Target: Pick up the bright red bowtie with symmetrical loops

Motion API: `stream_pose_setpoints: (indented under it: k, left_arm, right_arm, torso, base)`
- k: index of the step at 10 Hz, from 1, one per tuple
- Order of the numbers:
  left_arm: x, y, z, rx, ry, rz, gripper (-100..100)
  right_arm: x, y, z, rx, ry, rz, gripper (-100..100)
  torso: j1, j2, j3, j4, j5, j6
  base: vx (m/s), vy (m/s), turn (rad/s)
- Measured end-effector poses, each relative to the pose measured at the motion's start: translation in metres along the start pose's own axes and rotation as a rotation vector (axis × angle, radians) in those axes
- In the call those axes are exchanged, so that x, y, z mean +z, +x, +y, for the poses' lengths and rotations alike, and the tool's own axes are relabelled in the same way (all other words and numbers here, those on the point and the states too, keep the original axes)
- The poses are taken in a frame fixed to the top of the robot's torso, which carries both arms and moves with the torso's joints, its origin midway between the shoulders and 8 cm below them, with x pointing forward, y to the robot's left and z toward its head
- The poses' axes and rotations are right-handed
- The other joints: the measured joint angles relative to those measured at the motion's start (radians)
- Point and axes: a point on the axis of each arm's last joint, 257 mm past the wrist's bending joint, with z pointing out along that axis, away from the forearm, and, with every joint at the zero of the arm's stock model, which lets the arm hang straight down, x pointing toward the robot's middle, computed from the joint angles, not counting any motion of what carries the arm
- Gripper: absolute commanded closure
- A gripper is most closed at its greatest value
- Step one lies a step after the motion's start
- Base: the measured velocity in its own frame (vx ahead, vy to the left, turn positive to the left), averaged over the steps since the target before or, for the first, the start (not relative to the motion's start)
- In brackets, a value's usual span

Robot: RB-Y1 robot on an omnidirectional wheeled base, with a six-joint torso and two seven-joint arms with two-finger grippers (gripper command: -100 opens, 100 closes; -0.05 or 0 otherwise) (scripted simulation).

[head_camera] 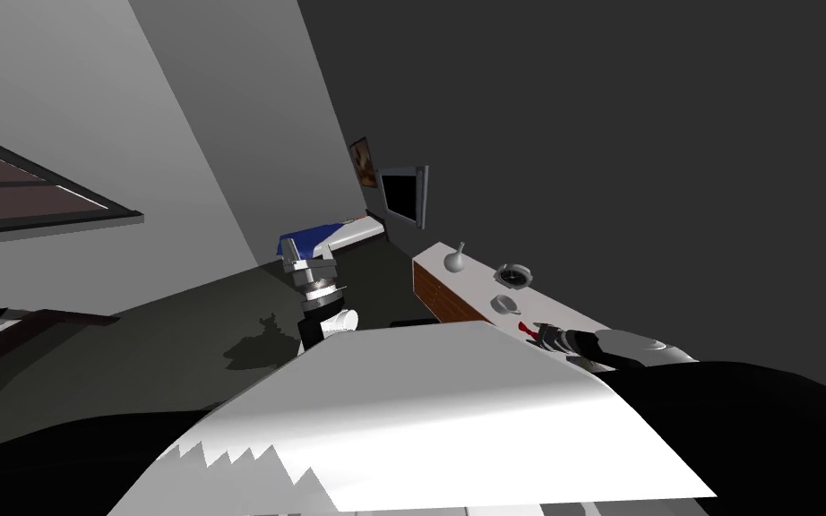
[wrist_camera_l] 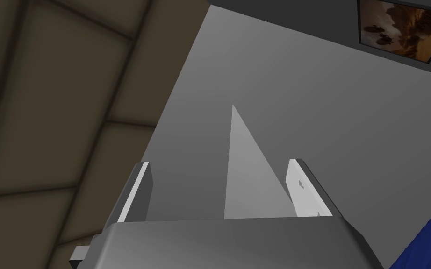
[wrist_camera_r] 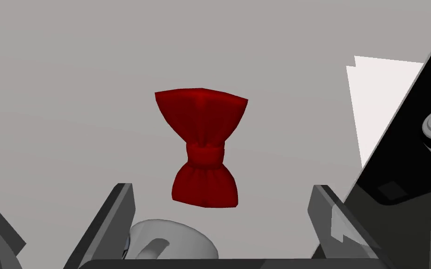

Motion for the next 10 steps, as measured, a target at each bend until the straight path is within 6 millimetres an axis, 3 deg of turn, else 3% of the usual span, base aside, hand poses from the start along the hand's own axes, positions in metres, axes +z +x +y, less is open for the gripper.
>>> stream_pose_setpoints:
  k: [1, 2, 5, 6, 10]
  left_arm:
    - [0.0, 0.0, 0.0, 0.0, 0.0, 0.0, 0]
    - [0.0, 0.0, 0.0, 0.0, 0.0, 0.0, 0]
    - [0.0, 0.0, 0.0, 0.0, 0.0, 0.0, 0]
    - [0.0, 0.0, 0.0, 0.0, 0.0, 0.0, 0]
    - [0.0, 0.0, 0.0, 0.0, 0.0, 0.0, 0]
  right_arm:
    - [0.0, 0.001, 0.0, -0.004, 0.0, 0.004, 0]
    - [0.0, 0.001, 0.0, -0.004, 0.001, 0.003, -100]
    - [0.014, 0.01, 0.011, 0.042, 0.012, 0.011, -100]
    - [0.015, 0.01, 0.011, 0.044, 0.013, 0.012, 100]
    - [0.015, 0.01, 0.012, 0.042, 0.012, 0.012, 100]
  torso:
    - [0.003, 0.002, 0.001, 0.0, 0.0, 0.0]
    - [0.005, 0.004, 0.002, 0.001, 0.001, 0.001]
    - [0.004, 0.009, 0.005, 0.002, 0.001, 0.0]
    - [0.005, 0.008, 0.004, 0.002, 0.001, 0.001]
    - [0.004, 0.004, 0.003, 0.001, 0.0, 0.001]
  base:
    - [0.006, -0.009, -0.001]
    - [-0.03, -0.019, 0.206]
    - [-0.051, -0.027, 0.133]
    - [0.0, 0.0, 0.0]
    - [0.0, 0.0, 0.0]
